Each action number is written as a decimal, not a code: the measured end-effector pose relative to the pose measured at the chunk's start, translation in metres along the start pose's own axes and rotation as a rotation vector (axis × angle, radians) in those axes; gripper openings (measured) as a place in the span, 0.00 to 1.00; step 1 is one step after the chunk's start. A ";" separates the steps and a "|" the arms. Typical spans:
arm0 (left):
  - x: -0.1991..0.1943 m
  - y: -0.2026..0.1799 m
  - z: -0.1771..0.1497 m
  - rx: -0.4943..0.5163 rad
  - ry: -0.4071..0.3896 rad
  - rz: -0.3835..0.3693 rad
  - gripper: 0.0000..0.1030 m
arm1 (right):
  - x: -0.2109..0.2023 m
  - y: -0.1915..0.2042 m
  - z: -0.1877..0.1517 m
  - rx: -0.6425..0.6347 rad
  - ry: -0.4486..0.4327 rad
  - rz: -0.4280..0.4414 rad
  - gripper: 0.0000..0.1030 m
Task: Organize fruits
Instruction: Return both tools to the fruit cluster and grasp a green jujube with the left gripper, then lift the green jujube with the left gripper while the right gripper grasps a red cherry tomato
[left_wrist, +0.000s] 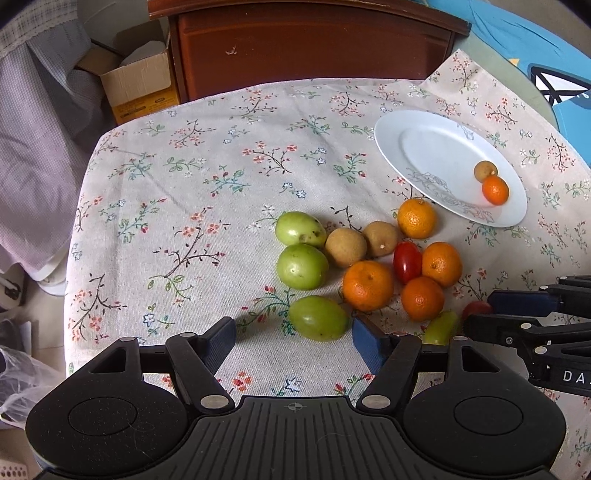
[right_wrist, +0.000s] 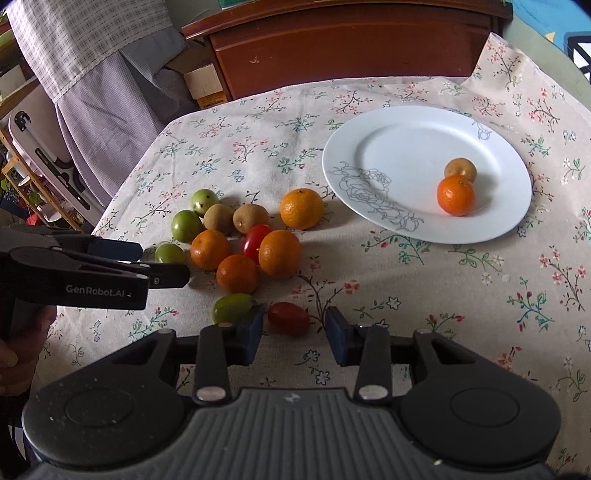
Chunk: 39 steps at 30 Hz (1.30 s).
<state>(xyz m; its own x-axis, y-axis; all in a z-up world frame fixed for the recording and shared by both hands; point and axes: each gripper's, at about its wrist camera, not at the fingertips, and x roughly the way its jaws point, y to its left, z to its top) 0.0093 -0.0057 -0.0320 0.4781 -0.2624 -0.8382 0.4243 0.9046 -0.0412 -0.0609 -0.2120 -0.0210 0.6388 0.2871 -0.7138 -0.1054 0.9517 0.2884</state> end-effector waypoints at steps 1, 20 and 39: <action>0.000 -0.001 0.000 0.007 -0.004 -0.004 0.67 | 0.000 0.001 0.000 -0.008 -0.001 -0.003 0.35; -0.004 -0.008 0.000 0.023 -0.036 -0.041 0.32 | -0.001 -0.004 0.003 0.034 -0.021 -0.007 0.24; -0.030 -0.020 0.026 -0.003 -0.167 -0.042 0.32 | -0.020 -0.015 0.024 0.097 -0.143 -0.022 0.24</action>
<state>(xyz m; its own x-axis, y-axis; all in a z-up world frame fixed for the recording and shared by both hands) 0.0072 -0.0246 0.0079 0.5813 -0.3522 -0.7335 0.4444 0.8926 -0.0764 -0.0533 -0.2348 0.0042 0.7427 0.2408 -0.6248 -0.0203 0.9407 0.3385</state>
